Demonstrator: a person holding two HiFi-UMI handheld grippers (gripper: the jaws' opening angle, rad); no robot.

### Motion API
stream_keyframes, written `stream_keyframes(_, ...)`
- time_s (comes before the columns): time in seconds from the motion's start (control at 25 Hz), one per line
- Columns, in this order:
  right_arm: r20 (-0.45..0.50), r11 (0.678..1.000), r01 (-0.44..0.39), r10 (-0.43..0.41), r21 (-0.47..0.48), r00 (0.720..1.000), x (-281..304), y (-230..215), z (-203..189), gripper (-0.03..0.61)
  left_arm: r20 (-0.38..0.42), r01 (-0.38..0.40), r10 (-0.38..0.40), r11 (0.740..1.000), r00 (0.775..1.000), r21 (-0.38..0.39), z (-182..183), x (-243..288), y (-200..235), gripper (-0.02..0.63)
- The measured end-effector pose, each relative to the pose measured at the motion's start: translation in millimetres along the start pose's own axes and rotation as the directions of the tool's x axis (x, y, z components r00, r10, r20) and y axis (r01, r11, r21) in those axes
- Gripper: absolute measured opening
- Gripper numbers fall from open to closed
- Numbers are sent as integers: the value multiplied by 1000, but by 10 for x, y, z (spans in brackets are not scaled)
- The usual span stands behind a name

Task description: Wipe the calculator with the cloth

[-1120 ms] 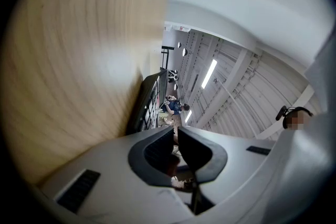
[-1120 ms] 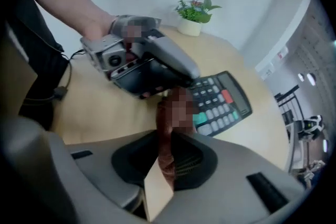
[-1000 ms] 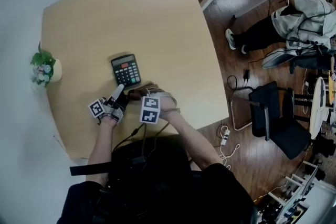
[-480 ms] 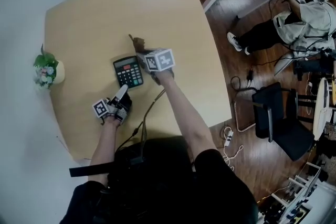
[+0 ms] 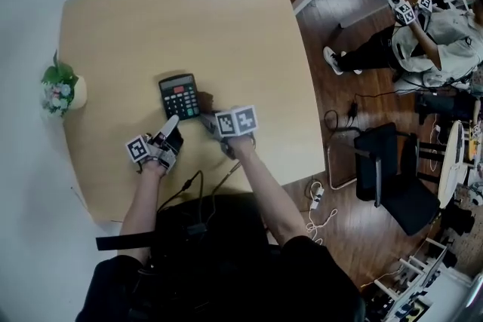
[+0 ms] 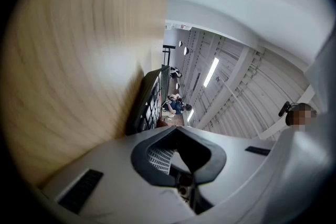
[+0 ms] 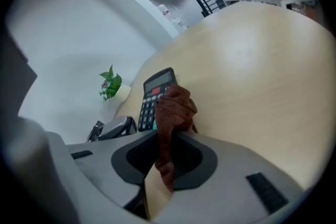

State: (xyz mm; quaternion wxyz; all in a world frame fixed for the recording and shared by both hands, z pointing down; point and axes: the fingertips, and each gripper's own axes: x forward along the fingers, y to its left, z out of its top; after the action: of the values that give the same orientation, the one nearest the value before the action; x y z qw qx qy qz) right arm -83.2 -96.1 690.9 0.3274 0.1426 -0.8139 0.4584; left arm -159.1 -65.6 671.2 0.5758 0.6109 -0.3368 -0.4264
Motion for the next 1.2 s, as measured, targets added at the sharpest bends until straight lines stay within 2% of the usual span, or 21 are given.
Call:
stream_keyframes(0.08,-46,999,-25,27,43,999,-70,70,-297,71,-1,1,-1,1000,1000,1,-5,3,-4,14)
stream_keyframes(0.16,-52,999,-25,28,48,998,-143,68,-357,71,-3,3,-3,1000,1000,2,-6,0,11,15)
stream_keyframes(0.24,11,1000,8,-8,3,1000,-209,1,-54,71,-2,6,-6,1000,1000,3,-4,1,23,15)
stream_keyframes(0.32,117,996,56,-48,-69,992,-230,-54,501,71,-1,7,-7,1000,1000,5,-1,-5,26,15)
stream_keyframes(0.44,245,989,56,-21,-136,969,-87,-52,1302,71,3,9,-9,1000,1000,-6,-14,-5,14,15)
stream_keyframes(0.56,209,992,-1,28,-126,978,218,-113,1504,72,6,8,-8,1000,1000,-6,-25,7,29,15)
stream_keyframes(0.72,154,1000,-14,16,-18,988,213,-236,1136,72,-3,-1,1,1000,1000,-3,-25,14,38,15)
stream_keyframes(0.84,89,1000,0,1,-5,996,162,-141,595,72,0,1,-1,1000,1000,-8,4,-5,3,15)
stream_keyframes(1.04,-25,988,-88,92,129,995,11,162,-389,72,6,0,0,1000,1000,-7,-39,30,21,16)
stream_keyframes(1.12,-62,982,-113,124,153,990,-86,232,-544,71,5,0,0,1000,1000,-7,-56,55,4,17)
stream_keyframes(1.2,-48,989,-101,106,106,993,-188,203,-350,71,1,2,-2,1000,1000,-2,-61,58,-21,17)
